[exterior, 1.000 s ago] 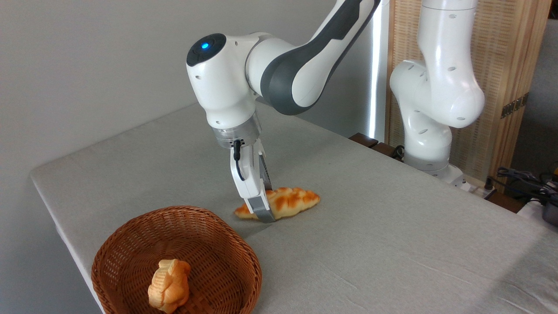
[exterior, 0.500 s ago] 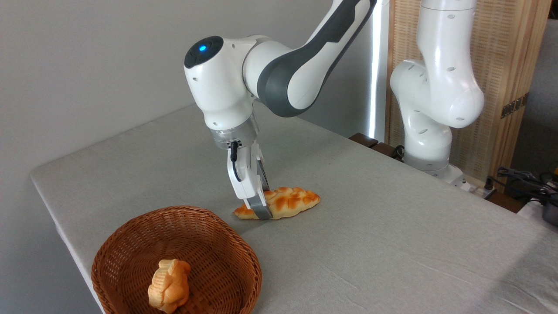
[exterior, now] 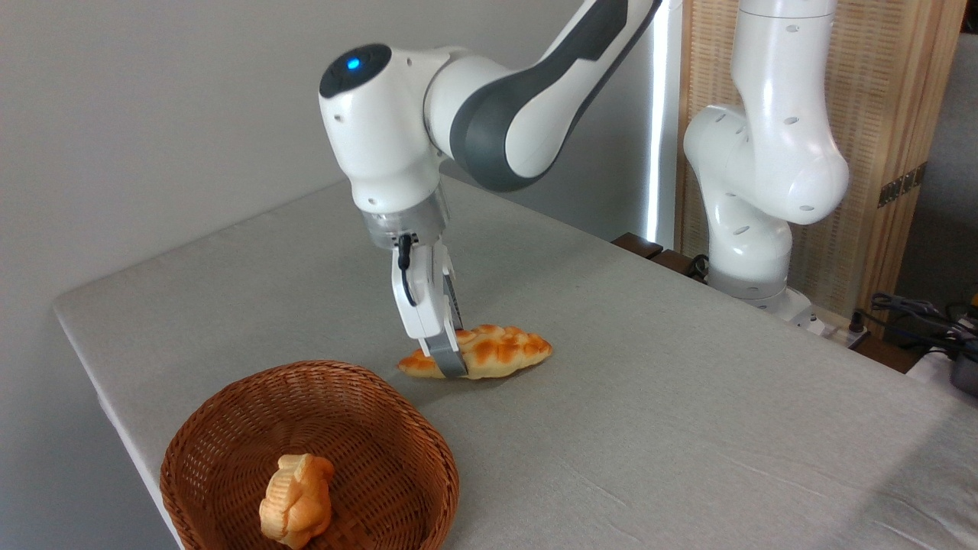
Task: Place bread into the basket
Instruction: 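Lift the gripped bread up off the table, then carry the bread over the wicker basket and lower it inside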
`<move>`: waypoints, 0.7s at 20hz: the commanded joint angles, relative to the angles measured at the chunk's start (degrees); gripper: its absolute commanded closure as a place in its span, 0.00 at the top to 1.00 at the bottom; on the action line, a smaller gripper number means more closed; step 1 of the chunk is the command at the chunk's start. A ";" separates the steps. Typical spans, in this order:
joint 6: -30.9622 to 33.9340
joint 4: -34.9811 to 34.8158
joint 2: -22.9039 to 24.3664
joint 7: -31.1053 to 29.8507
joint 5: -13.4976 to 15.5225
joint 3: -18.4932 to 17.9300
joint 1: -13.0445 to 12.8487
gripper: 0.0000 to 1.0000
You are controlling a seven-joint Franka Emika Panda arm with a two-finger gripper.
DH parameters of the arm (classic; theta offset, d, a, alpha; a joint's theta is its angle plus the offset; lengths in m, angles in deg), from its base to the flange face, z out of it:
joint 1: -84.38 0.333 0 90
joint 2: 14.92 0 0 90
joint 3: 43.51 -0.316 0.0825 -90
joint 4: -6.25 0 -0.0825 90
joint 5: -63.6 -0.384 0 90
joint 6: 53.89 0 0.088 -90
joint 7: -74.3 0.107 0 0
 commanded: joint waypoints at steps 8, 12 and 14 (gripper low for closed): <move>0.46 8.96 0.81 0.36 5.49 -0.74 0.45 0.38; -6.75 10.28 0.19 0.36 10.76 -2.06 1.33 0.38; -13.33 10.29 -0.42 0.36 12.88 -3.02 1.33 0.38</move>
